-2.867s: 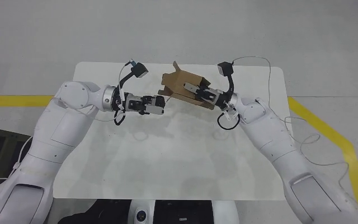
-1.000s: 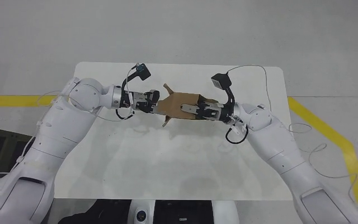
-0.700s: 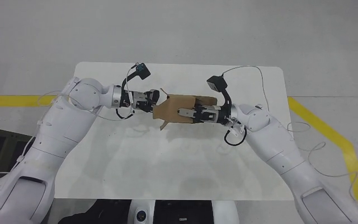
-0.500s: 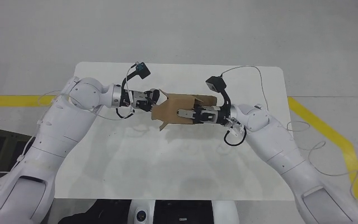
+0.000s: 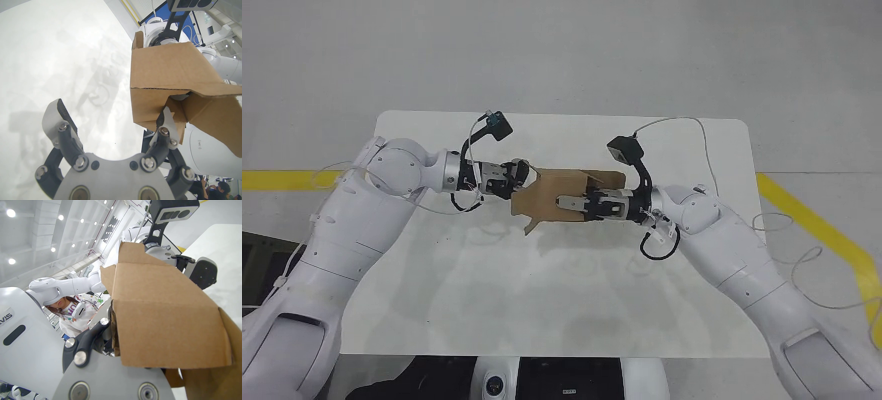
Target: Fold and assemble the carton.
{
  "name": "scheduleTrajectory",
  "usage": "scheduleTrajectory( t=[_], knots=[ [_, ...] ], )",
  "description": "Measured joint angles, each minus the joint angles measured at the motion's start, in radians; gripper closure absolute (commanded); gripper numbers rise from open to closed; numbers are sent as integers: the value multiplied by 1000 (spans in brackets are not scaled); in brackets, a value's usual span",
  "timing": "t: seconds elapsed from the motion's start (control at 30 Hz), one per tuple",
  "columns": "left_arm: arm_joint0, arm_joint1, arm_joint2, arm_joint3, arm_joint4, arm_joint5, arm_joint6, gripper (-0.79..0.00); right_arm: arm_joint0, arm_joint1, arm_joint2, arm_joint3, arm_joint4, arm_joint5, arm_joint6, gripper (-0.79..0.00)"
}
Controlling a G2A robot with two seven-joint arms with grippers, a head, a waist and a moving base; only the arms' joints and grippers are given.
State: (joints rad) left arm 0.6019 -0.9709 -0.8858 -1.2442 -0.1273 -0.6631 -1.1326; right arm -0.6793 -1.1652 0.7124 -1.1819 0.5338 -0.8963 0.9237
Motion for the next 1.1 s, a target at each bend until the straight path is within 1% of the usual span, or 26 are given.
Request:
scheduleTrajectory(
  t=[0.23, 0.43, 0.63, 0.8, 0.9, 0.97, 1.1],
  knots=[
    [2, 1, -7, 0, -3, -2, -3, -785, 5, 2, 8, 38, 12, -29, -29, 0],
    [5, 3, -16, 13, 24, 3, 17, -785, -3, 7, 33, 61, 28, -53, -53, 0],
    [23, 3, -3, -3, 57, 2, 11, -785, -16, 5, 62, 76, 47, -70, -86, 0],
    [43, 6, 6, -49, 43, -3, -20, -785, -23, -2, 78, 83, -5, -63, -144, 0],
    [49, 9, 5, -68, 19, 10, -35, -785, -23, -7, 76, 80, -44, -51, -152, 0],
    [49, 11, -1, -68, 8, 15, -39, -785, -23, -9, 77, 81, -60, -44, -154, 0],
    [37, 14, -17, -40, 4, 24, -32, -785, -28, -9, 82, 77, -85, -24, -136, 0]
  ],
)
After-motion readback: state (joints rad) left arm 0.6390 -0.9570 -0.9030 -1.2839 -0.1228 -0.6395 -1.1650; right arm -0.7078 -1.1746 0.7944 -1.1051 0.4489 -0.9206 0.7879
